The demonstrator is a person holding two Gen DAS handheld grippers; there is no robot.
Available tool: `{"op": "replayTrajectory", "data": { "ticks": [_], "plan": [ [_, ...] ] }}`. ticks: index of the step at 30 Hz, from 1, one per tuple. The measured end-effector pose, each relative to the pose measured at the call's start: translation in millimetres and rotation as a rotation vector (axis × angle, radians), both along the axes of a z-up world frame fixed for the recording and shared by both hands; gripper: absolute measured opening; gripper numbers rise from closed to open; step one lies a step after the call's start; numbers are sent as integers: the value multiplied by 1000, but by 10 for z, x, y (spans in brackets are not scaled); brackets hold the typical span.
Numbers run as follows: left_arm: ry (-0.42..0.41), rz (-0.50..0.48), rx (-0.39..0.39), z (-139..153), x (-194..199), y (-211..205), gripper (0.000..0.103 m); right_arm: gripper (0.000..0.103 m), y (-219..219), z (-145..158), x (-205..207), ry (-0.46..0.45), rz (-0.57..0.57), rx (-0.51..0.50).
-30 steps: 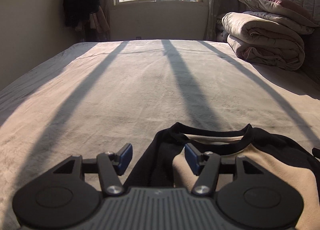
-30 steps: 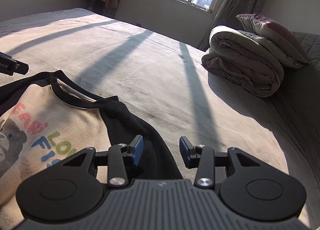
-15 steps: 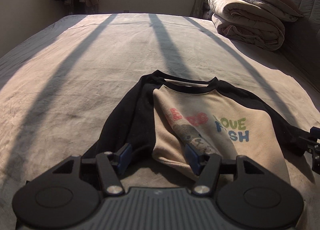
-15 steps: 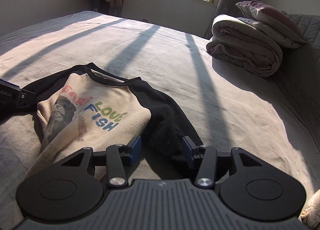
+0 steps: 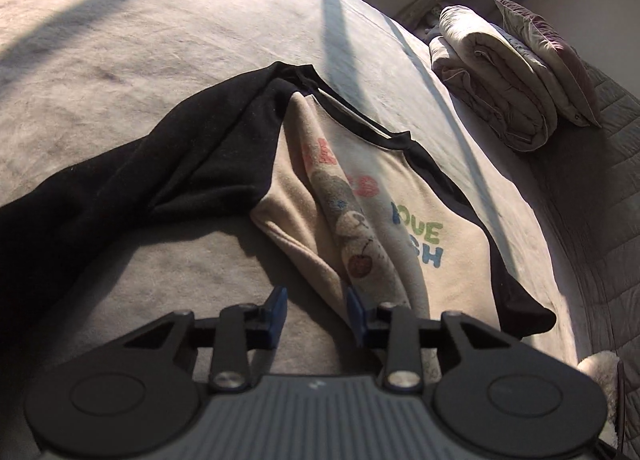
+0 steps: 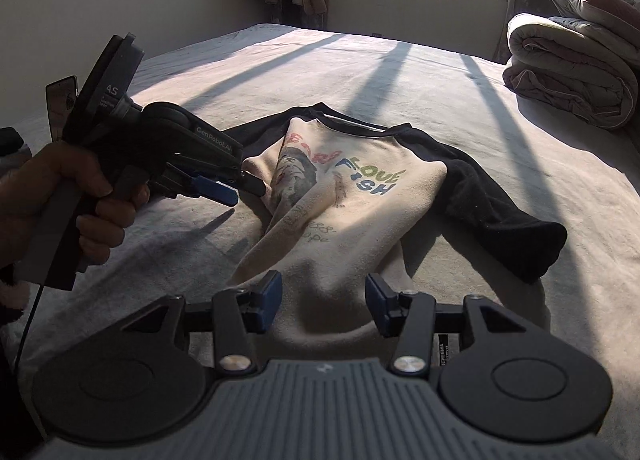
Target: Fold clothes
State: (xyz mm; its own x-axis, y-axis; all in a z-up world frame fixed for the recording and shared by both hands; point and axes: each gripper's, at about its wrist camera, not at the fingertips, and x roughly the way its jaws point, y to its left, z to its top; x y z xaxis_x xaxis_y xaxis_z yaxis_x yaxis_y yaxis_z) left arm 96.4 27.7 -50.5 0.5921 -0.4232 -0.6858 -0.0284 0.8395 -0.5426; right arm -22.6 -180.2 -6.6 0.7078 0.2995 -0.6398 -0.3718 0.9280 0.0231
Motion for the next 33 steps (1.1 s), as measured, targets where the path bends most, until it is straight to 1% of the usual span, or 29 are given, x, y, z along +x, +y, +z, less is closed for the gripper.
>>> {"op": "replayTrajectory", "data": {
  "ticks": [1,3,5,6,7,9,11,12,13,14,15,16,17,20,22,24,28,29,30,32,33],
  "plan": [
    [-4,1,-33,-36,-30,12,31,46,52,-36,-25,16,27,16],
    [-18,3,-84,-117,-90,43,31,42,148,-103,-58,50,71,44],
    [-36,15,-122,-206,-132,86,31,41,236,-166,-73,85,105,68],
    [-36,23,-142,-229,-124,100,27,41,276,-185,-68,98,119,77],
    [-30,34,-163,-236,-96,109,27,40,315,-204,-64,110,134,86],
    [-28,50,-182,-249,-37,100,27,40,401,-247,-53,128,157,93],
    [-30,65,-195,-261,22,85,27,37,476,-305,-27,128,165,62],
    [-31,72,-201,-267,52,77,27,32,500,-336,-10,124,164,37],
    [-31,83,-208,-278,79,66,27,21,524,-366,8,121,163,11],
    [-29,95,-215,-291,103,53,27,14,518,-406,5,107,161,-26],
    [-30,104,-217,-300,122,40,25,6,489,-405,6,94,158,-30],
    [-31,108,-208,-300,133,26,14,5,460,-404,6,81,156,-34],
    [-31,110,-186,-294,137,12,8,5,405,-376,3,75,140,-18],
    [-37,110,-146,-233,115,12,7,5,180,-209,-19,21,75,21],
    [-47,110,-116,-155,87,19,6,5,-35,-94,-9,-12,10,45],
    [-68,102,-86,-52,54,38,6,5,-267,-23,21,-25,-53,67],
    [-98,107,-56,89,-6,107,6,5,-636,-15,77,-20,-160,100],
    [-98,113,-51,99,-27,143,6,5,-682,-31,88,-17,-176,99],
    [-98,116,-39,98,-44,173,6,0,-702,-65,119,-20,-199,68],
    [-96,119,-4,88,-64,220,6,0,-743,-148,182,-25,-241,7],
    [-92,112,4,78,-72,243,7,0,-783,-212,223,-10,-261,-3]
  ]
}}
